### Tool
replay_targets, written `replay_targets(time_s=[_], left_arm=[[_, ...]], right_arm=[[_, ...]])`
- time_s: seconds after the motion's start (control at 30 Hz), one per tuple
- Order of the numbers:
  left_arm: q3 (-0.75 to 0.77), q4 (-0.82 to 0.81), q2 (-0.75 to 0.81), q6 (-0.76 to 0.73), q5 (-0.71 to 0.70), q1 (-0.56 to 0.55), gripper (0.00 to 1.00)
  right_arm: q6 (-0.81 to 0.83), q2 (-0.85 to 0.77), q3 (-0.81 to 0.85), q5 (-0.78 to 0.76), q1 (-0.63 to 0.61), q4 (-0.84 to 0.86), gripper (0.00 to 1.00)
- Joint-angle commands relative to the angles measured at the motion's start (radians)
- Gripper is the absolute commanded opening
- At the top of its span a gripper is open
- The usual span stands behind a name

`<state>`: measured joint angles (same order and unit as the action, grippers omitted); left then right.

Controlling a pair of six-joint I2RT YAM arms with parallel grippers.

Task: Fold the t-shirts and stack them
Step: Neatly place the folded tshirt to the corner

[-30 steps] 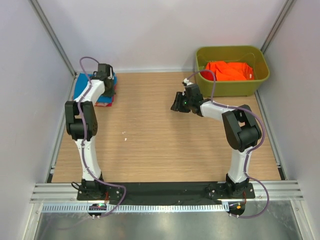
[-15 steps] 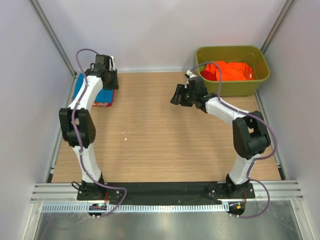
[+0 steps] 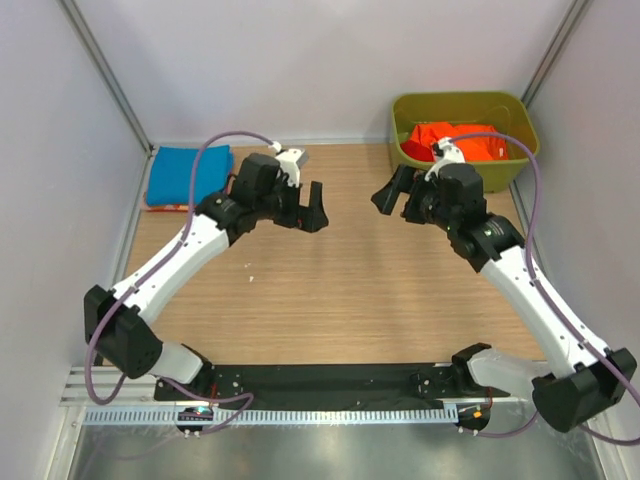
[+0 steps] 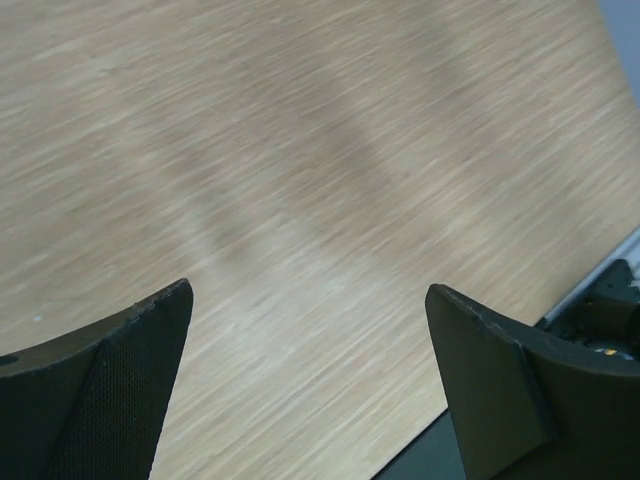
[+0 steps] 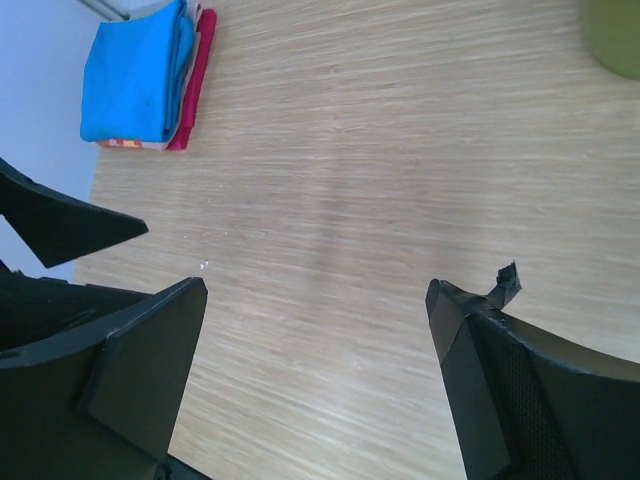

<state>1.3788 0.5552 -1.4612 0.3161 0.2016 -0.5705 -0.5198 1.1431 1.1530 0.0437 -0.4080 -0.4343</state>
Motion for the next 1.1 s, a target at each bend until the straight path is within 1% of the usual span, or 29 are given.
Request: replay_targets(time_s=[0.0,0.03,0.1,0.23,0.37,0.67,1.07], left_arm=[[-0.078,-0.179,0.117,0.109,0.080,-0.009,1.00],[-0.093,-0.213,0.137,0.121,0.090,-0.009,1.00],[-0.133,-0.227,0.189,0.132,0.097,-0.009,1.00],[-0.181,-0.219,0.252,0.133,0.061,-0.009,1.00],[-0.204,-0.218,0.294,0.153,0.061,-0.009,1.00],[-0.233,-0.186,0.329,0.161,0.061,-0.009,1.00],[-0.257,-0.189,0.367,0.172,0.073,-0.009,1.00]], right_arm=[[-0.043,-0.054,-0.006,-0.084,0.003,-0.164,1.00],[-0.043,-0.063,-0.006,-0.073,0.003,-0.178,1.00],[-0.042,-0.092,-0.012,-0.061,0.003,-0.199,1.00],[-0.042,-0.160,-0.056,-0.057,0.003,-0.190,1.00],[-0.042,-0.213,-0.101,-0.056,0.001,-0.166,1.00],[-0.019,-0.238,-0.085,-0.059,0.003,-0.196,1.00],[-0.023,-0.266,-0.102,-0.074,0.001,-0.210,1.00]])
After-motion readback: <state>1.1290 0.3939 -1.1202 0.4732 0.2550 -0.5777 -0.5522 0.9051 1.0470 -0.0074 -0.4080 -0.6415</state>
